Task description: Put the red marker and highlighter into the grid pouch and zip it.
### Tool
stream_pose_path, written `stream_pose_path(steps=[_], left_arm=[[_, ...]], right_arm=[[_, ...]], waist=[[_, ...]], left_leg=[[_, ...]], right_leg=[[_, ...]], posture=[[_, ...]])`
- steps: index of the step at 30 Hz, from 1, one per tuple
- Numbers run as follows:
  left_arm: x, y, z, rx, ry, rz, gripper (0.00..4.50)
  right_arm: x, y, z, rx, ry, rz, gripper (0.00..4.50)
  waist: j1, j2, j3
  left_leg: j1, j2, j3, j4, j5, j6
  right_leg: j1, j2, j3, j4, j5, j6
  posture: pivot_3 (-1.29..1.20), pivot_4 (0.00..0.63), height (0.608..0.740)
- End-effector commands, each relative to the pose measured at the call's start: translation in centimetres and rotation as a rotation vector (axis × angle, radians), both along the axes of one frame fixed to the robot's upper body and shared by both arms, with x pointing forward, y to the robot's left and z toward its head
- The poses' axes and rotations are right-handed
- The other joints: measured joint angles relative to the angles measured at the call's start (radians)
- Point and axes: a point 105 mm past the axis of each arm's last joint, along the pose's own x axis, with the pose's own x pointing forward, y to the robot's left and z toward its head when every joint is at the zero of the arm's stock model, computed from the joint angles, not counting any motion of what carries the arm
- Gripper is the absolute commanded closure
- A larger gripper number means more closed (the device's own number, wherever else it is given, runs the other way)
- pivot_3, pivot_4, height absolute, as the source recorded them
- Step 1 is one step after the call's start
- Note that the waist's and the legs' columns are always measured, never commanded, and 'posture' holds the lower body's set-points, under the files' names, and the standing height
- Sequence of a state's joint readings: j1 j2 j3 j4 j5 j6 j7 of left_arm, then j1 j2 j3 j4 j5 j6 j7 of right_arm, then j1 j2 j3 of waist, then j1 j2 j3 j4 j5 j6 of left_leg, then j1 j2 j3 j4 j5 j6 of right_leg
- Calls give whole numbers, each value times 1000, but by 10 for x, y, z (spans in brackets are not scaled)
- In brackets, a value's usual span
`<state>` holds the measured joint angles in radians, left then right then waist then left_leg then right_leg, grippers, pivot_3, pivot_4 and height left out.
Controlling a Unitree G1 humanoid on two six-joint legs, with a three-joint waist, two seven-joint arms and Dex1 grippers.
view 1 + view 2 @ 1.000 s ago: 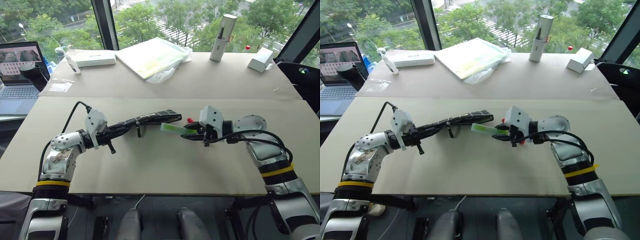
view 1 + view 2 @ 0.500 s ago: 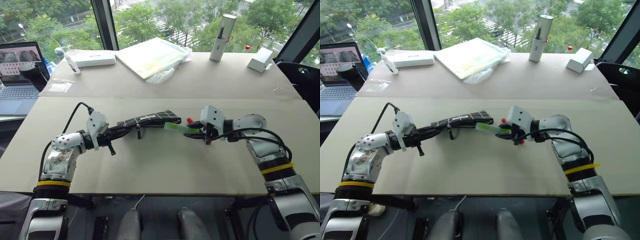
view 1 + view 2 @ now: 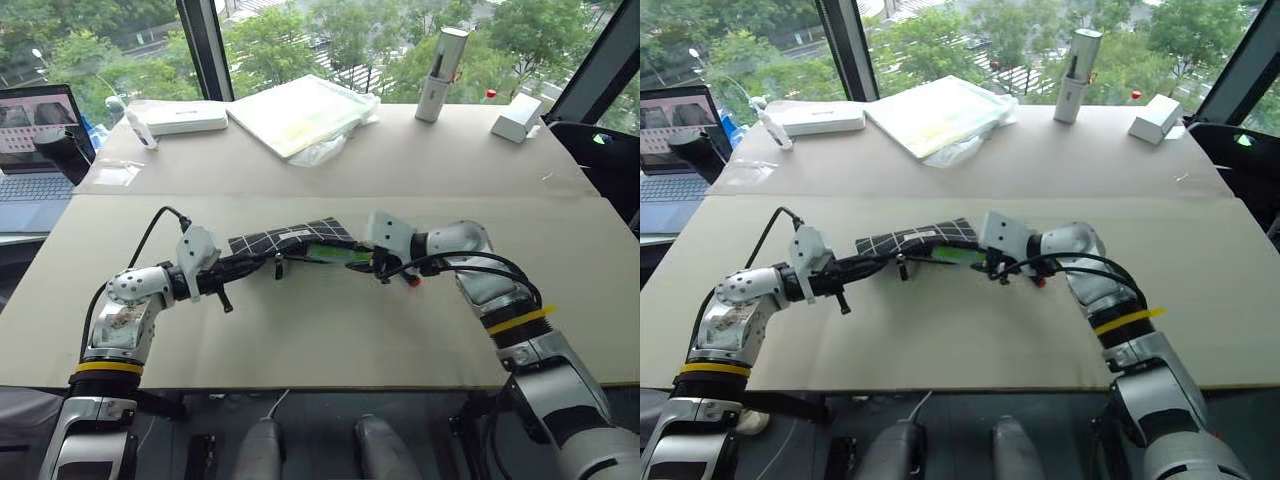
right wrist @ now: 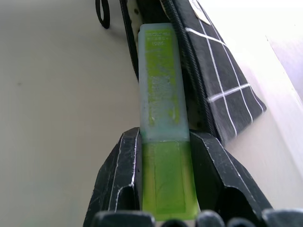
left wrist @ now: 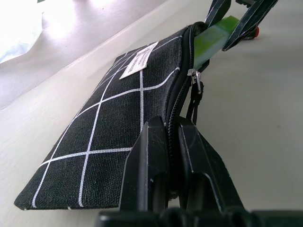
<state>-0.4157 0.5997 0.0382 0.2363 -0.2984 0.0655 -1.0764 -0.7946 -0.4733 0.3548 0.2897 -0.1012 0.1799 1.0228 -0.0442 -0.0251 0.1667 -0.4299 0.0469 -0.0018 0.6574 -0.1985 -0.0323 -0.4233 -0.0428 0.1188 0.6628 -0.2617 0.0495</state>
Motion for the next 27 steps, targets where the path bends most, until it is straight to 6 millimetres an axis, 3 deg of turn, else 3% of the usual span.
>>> stream_pose_path(steps=[1, 10, 12, 14, 15, 21, 27], left_arm=[[1, -2, 9, -1, -46, -16, 4500], [1, -3, 10, -12, -45, -15, 4500], [1, -3, 10, -16, -46, -14, 4500], [1, -4, 11, -22, -46, -13, 4500], [1, -4, 11, -24, -47, -12, 4500], [1, -3, 13, -35, -46, -6, 4500], [1, -3, 16, -68, -41, 1, 4500]], right_arm=[[3, 28, 18, -1, -97, 11, 3448], [0, 73, 50, 82, -265, 89, 3448], [-6, 80, 47, 92, -277, 132, 3448], [-14, 83, 38, 89, -248, 172, 2441], [-17, 83, 36, 104, -229, 178, 2238], [8, 54, 45, 132, -291, 26, 268], [19, 14, 62, 165, -302, -64, 268]], waist=[[-1, 0, 0], [4, 0, 0], [2, 0, 0], [1, 0, 0], [1, 0, 0], [2, 0, 0], [0, 0, 0]], left_leg=[[0, 0, 0, 0, 0, 0], [0, 0, 0, 1, 0, 0], [0, 0, 0, 1, 0, 0], [0, 0, 0, 1, 0, 0], [0, 0, 0, 1, 0, 0], [0, 0, 0, 1, 0, 0], [0, 0, 0, 1, 0, 0]], right_leg=[[0, 0, 0, 0, 0, 0], [0, 0, -1, 0, 0, 0], [0, 0, -1, 0, 0, 0], [0, 0, -1, 0, 0, 0], [0, 0, -1, 1, 0, 0], [0, 0, -1, 1, 0, 0], [0, 0, -1, 0, 0, 0]], posture=[[0, 150, 731], [0, 150, 731], [0, 150, 731], [0, 150, 731], [0, 150, 731], [0, 150, 731], [0, 150, 731]])
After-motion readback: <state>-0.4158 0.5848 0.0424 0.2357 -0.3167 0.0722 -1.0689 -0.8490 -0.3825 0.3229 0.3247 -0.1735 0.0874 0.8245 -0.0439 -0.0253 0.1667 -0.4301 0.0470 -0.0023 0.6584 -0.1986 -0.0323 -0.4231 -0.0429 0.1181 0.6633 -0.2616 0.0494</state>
